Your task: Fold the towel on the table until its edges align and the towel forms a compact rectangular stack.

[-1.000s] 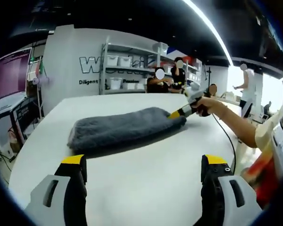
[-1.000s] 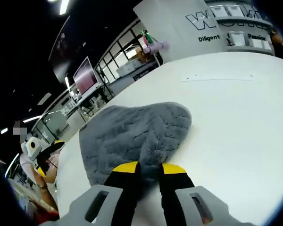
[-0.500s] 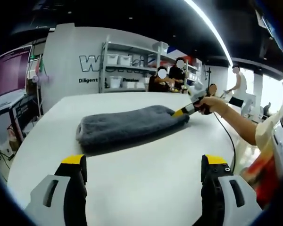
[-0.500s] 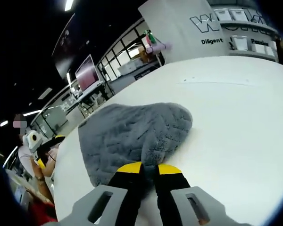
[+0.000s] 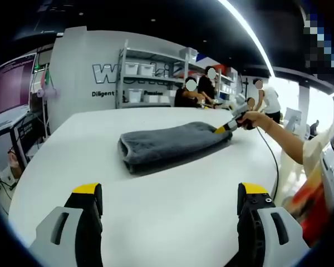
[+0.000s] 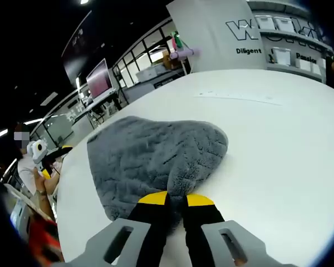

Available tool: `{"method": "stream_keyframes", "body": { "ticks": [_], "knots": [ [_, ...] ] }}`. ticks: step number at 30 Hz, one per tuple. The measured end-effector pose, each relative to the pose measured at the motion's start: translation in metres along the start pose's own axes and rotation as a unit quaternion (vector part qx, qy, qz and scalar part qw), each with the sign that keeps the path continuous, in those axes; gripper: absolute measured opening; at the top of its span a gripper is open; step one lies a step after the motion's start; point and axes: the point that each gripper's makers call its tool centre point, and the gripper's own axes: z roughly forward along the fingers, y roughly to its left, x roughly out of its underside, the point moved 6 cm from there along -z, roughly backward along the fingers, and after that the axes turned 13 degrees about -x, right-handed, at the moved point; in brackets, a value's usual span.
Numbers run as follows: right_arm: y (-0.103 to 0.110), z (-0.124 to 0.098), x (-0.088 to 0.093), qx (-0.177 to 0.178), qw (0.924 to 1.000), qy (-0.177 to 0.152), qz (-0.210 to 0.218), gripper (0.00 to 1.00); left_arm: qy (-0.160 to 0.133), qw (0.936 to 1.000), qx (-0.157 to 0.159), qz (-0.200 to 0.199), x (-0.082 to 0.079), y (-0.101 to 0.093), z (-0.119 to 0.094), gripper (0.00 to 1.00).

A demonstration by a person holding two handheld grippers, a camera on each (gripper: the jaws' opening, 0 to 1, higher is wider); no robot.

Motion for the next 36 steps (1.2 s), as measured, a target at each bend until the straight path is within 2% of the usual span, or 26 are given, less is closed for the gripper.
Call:
{"method": "stream_keyframes", "body": {
  "ticks": [3, 11, 17, 19, 25, 28, 31, 36],
  "knots": [
    [-0.010, -0.012, 0.001, 0.013, 0.9998, 0.012, -0.011, 0.06, -0.001, 1.0000, 0.002, 0.000, 0.000, -0.002, -0.001, 0.99],
    [-0.017, -0.039, 0.015, 0.052, 0.9975, 0.040, -0.026, 0.06, -0.003, 1.0000, 0.002, 0.001, 0.000, -0.004, -0.003, 0.99],
    [-0.039, -0.063, 0.015, 0.071, 0.9946, 0.067, -0.035, 0.06, -0.003, 1.0000, 0.003, 0.002, 0.000, -0.006, -0.005, 0.99],
    [-0.038, -0.068, 0.019, 0.088, 0.9915, 0.083, -0.047, 0.06, -0.002, 1.0000, 0.004, 0.002, 0.001, -0.006, -0.005, 0.99],
    [-0.056, -0.087, 0.015, 0.124, 0.9834, 0.120, -0.057, 0.06, 0.000, 1.0000, 0.005, 0.001, 0.001, -0.007, -0.004, 0.99],
    [-0.071, -0.098, 0.008, 0.154, 0.9743, 0.150, -0.066, 0.06, 0.000, 1.0000, 0.006, 0.001, 0.001, -0.007, -0.004, 0.99],
    [-0.073, -0.101, 0.004, 0.169, 0.9691, 0.165, -0.072, 0.05, 0.000, 1.0000, 0.006, 0.001, 0.001, -0.007, -0.004, 0.99],
    [-0.066, -0.102, -0.010, 0.192, 0.9544, 0.207, -0.097, 0.05, 0.002, 1.0000, 0.007, 0.000, 0.002, -0.007, -0.003, 0.99]
  ]
}}
